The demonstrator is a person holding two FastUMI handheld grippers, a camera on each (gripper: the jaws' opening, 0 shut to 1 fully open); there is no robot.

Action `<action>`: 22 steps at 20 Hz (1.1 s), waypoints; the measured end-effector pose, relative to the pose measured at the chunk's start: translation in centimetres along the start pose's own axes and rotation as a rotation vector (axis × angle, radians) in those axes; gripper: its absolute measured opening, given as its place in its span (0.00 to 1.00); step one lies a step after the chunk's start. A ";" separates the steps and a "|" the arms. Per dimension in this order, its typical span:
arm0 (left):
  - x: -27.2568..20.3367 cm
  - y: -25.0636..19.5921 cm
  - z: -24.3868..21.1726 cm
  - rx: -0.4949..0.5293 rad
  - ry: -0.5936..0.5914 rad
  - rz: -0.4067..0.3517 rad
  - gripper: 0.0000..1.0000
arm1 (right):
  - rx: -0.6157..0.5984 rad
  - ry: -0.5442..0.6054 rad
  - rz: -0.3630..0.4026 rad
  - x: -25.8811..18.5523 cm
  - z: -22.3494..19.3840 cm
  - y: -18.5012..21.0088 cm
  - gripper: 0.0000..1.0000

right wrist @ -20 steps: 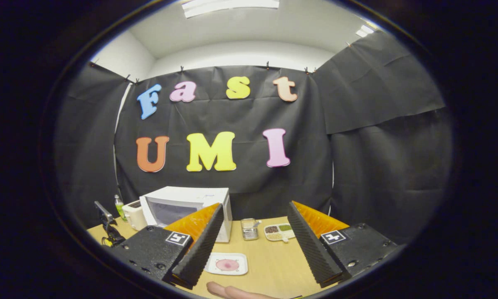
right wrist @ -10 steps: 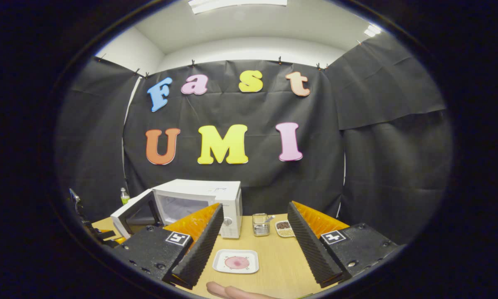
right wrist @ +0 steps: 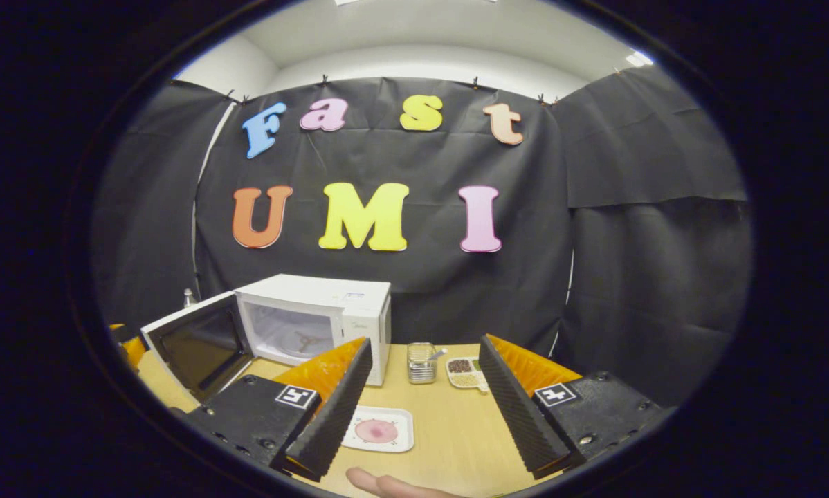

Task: Open the microwave oven with the left hand, put the food in, and close the microwave oven.

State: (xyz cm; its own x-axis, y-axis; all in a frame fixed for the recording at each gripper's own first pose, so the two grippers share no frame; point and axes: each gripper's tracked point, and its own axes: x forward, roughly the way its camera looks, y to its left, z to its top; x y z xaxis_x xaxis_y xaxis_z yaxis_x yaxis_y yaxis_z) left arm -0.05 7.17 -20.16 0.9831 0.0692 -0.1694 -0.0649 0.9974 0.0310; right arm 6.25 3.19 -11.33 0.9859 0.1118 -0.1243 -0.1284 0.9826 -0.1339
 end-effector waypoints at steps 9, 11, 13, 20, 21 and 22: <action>0.3 -4.4 7.9 0.053 -0.084 -0.002 0.95 | -0.122 0.188 0.027 7.2 -3.9 -1.4 0.96; 0.5 -5.5 8.5 0.033 -0.081 0.000 0.94 | -0.115 0.274 0.042 9.6 -6.5 -1.8 0.99; 0.7 -6.6 9.4 -0.001 -0.087 -0.015 0.94 | -0.098 0.400 0.076 11.8 -10.2 -1.8 0.99; 0.2 -9.2 11.7 -0.040 -0.162 -0.079 0.94 | 0.051 0.859 0.210 14.9 -22.9 0.9 0.91; 0.3 -9.1 11.6 -0.033 -0.156 -0.074 0.94 | 0.073 0.912 0.217 14.8 -24.1 1.2 0.89; 0.5 -9.0 11.3 -0.025 -0.148 -0.070 0.94 | 0.097 0.954 0.223 14.7 -25.0 1.4 0.83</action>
State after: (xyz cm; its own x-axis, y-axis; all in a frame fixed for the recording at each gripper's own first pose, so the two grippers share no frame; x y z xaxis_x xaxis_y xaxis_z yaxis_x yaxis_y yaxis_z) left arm 2.93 -1.97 -9.36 0.9997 -0.0018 -0.0234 0.0018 1.0000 -0.0006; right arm 17.89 2.48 -37.92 0.4346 0.1714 -0.8842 -0.2492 0.9663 0.0648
